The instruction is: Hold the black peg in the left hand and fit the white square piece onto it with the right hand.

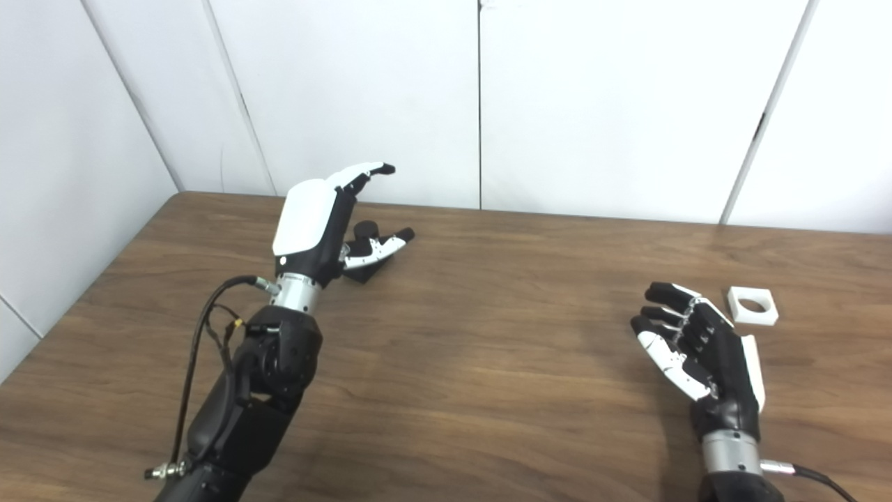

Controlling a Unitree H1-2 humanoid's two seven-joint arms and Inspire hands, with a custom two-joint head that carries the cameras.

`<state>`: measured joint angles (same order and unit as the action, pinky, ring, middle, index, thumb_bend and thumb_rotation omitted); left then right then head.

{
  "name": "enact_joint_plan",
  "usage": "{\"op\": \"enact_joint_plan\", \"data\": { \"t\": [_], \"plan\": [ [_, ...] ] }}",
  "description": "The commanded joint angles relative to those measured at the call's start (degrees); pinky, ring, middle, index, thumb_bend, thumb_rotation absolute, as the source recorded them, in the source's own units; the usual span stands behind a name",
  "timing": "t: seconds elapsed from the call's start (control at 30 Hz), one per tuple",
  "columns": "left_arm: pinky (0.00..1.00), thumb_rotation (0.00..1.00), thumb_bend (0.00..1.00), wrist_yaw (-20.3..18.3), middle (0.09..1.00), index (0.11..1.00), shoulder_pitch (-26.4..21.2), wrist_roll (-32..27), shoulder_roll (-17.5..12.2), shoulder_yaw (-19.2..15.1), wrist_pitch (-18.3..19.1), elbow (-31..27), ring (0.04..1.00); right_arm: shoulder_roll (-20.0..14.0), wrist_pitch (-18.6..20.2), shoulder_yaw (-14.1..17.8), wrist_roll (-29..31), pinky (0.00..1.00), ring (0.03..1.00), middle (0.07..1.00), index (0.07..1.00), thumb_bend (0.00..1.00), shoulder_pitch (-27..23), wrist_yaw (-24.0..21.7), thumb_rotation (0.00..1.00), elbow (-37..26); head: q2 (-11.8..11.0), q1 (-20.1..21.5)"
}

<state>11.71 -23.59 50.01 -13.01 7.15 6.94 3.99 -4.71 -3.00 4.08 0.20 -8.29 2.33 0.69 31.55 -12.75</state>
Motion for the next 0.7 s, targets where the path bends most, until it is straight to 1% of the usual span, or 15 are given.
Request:
{"op": "enact_joint_plan", "data": {
  "t": [0.0, 0.13, 0.2, 0.37, 0.5, 0.6, 0.63, 0.67],
  "plan": [
    [0.67, 0.34, 0.66, 0.7, 0.843, 0.781, -3.4, 2.5, -1.4, 0.1, 2.1, -0.4, 0.823, -0.3, -1.6, 0.3, 0.5, 0.59, 0.668, 0.714, 0.682, 0.52, -1.2, -0.3, 0.23, -0.7, 0.1, -0.1],
    [0.75, 0.38, 0.70, -0.2, 0.856, 0.782, -4.3, 7.7, -2.5, 1.8, 6.9, 0.9, 0.846, -0.1, -1.0, 0.4, 1.1, 0.60, 0.669, 0.713, 0.681, 0.50, -1.0, -0.4, 0.22, -1.3, 0.1, -0.1],
    [0.76, 0.39, 0.71, -0.4, 0.863, 0.780, -4.9, 9.1, -2.8, 2.4, 8.7, 1.7, 0.857, -0.2, -0.7, 0.5, 1.2, 0.61, 0.670, 0.711, 0.679, 0.51, -1.0, -0.4, 0.21, -1.4, 0.1, -0.2],
    [0.73, 0.41, 0.76, -1.4, 0.869, 0.746, -6.6, 11.5, -3.0, 3.4, 13.2, 3.3, 0.858, -0.3, -0.6, 0.5, 0.9, 0.61, 0.674, 0.710, 0.680, 0.50, -1.0, -0.3, 0.22, -1.5, 0.2, -0.2],
    [0.73, 0.44, 0.78, -4.1, 0.874, 0.714, -8.3, 13.1, -3.5, 4.3, 17.0, 4.2, 0.866, -0.3, -0.8, 0.4, 0.8, 0.60, 0.669, 0.710, 0.680, 0.50, -0.9, -0.3, 0.22, -1.4, 0.2, -0.2],
    [0.75, 0.46, 0.80, -7.9, 0.882, 0.701, -9.7, 14.2, -3.6, 4.5, 19.5, 4.7, 0.879, -0.2, -1.0, 0.3, 0.4, 0.59, 0.662, 0.712, 0.680, 0.50, -0.9, -0.1, 0.23, -1.3, 0.2, -0.1],
    [0.74, 0.45, 0.82, -8.7, 0.875, 0.687, -9.9, 14.5, -3.6, 4.4, 19.8, 4.8, 0.872, -0.2, -1.1, 0.3, 0.3, 0.59, 0.659, 0.711, 0.678, 0.50, -0.9, -0.1, 0.23, -1.3, 0.2, -0.1],
    [0.73, 0.45, 0.83, -10.7, 0.874, 0.680, -10.4, 15.4, -3.4, 3.9, 19.9, 5.0, 0.871, -0.2, -1.3, 0.3, 0.5, 0.59, 0.658, 0.711, 0.677, 0.50, -1.0, -0.1, 0.23, -1.0, 0.2, -0.1]
  ]
}}
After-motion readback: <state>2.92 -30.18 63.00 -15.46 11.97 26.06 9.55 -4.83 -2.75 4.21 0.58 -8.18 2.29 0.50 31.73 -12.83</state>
